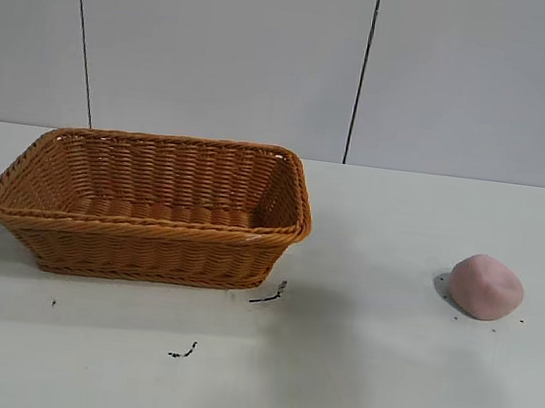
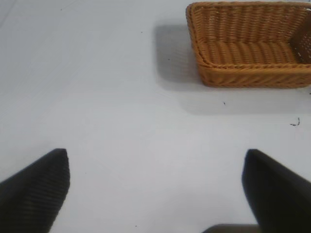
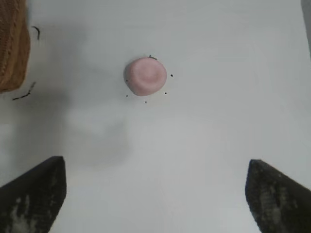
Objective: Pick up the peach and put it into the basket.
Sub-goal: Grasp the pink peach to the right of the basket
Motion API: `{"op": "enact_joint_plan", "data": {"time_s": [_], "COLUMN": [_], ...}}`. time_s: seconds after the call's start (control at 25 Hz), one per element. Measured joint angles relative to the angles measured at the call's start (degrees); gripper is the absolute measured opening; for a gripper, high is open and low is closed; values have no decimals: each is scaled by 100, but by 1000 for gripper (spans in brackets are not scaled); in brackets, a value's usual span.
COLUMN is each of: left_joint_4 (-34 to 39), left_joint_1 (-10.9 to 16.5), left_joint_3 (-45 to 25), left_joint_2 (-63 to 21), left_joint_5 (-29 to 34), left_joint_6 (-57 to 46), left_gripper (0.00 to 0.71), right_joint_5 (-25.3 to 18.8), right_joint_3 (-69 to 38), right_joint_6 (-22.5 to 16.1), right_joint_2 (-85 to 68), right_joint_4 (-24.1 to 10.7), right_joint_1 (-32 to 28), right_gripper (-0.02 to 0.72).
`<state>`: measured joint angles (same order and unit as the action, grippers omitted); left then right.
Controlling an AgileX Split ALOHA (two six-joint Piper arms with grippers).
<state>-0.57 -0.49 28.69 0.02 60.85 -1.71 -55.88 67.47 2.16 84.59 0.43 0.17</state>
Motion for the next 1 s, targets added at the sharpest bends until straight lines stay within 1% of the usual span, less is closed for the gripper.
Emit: {"op": "enact_joint_plan", "data": {"time_s": [0.12, 0.24, 0.4, 0.64, 0.8, 1.0], "left_joint_4": [0, 0, 0, 0, 0, 0], "left_joint_1": [0, 0, 0, 0, 0, 0], "left_joint_3": [0, 0, 0, 0, 0, 0], "left_joint_2": [0, 0, 0, 0, 0, 0], "left_joint_5": [0, 0, 0, 0, 0, 0], "left_joint_6": [0, 0, 0, 0, 0, 0], "left_gripper": [693, 693, 693, 693, 693, 693], "right_joint_5": [113, 445, 724, 1396, 1670, 1875], "right_joint_3": [379, 521, 540, 540, 540, 544], "right_joint_6": [137, 292, 533, 545, 585, 663], "right_joint_2": [862, 1488, 2132, 2770, 3040, 3219], "right_joint_4": [28, 49, 97, 163, 260, 324], "right_joint_1": [0, 0, 37, 66, 66, 66], "right_gripper": [696, 696, 696, 696, 696, 696]}}
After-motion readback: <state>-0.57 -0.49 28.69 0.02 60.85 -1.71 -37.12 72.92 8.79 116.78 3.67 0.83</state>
